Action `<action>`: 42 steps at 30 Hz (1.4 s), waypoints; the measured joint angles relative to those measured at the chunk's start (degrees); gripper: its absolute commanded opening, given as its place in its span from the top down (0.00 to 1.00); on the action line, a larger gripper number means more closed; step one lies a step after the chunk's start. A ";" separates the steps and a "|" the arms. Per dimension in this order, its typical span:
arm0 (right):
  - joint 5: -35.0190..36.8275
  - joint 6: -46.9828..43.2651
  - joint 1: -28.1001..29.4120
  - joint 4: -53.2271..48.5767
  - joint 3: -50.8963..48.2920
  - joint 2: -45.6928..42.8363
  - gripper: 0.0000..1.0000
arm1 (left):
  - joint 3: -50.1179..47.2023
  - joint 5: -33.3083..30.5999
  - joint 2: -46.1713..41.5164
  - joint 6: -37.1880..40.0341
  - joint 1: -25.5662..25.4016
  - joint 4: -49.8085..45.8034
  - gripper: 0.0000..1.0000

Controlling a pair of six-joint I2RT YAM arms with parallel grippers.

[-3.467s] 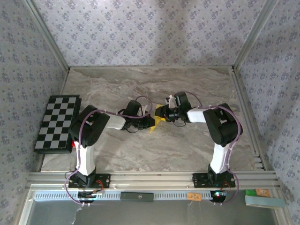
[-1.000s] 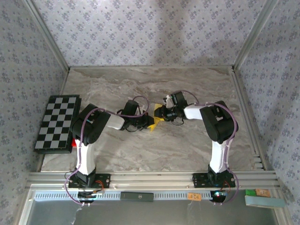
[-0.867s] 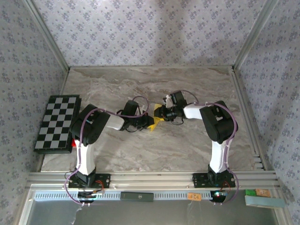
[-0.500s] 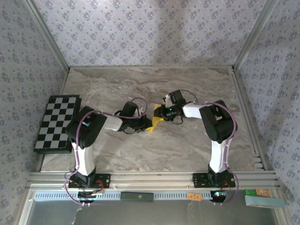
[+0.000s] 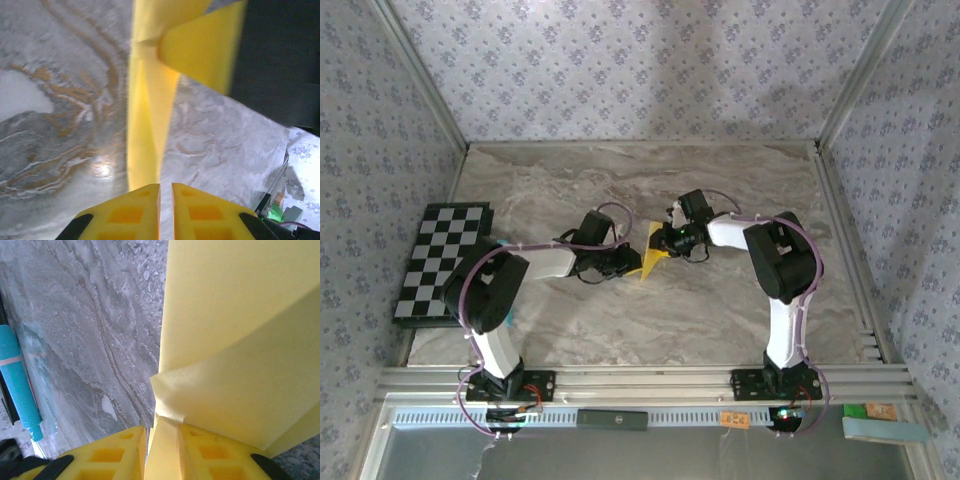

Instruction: Fold a paper plane with a square sheet of paper (pick it up from the middle)

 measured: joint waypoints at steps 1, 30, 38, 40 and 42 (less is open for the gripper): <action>0.20 0.02 0.04 -0.59 0.35 0.13 0.77 | 0.42 -0.39 -0.55 0.37 -0.37 -0.20 0.86; 2.69 0.44 0.59 -5.64 3.13 1.07 0.84 | 9.01 -1.92 10.05 4.85 -3.54 -3.56 0.95; 3.08 0.44 0.59 -6.73 3.67 1.36 0.85 | 7.72 -1.90 10.19 4.83 -3.26 -2.51 0.97; 3.37 0.42 0.61 -8.09 4.66 1.62 0.86 | 6.88 -1.70 10.14 4.83 -3.15 -1.20 0.97; 3.98 0.33 0.74 -9.64 5.57 1.90 0.86 | 5.88 -1.68 9.88 4.83 -3.15 0.42 0.98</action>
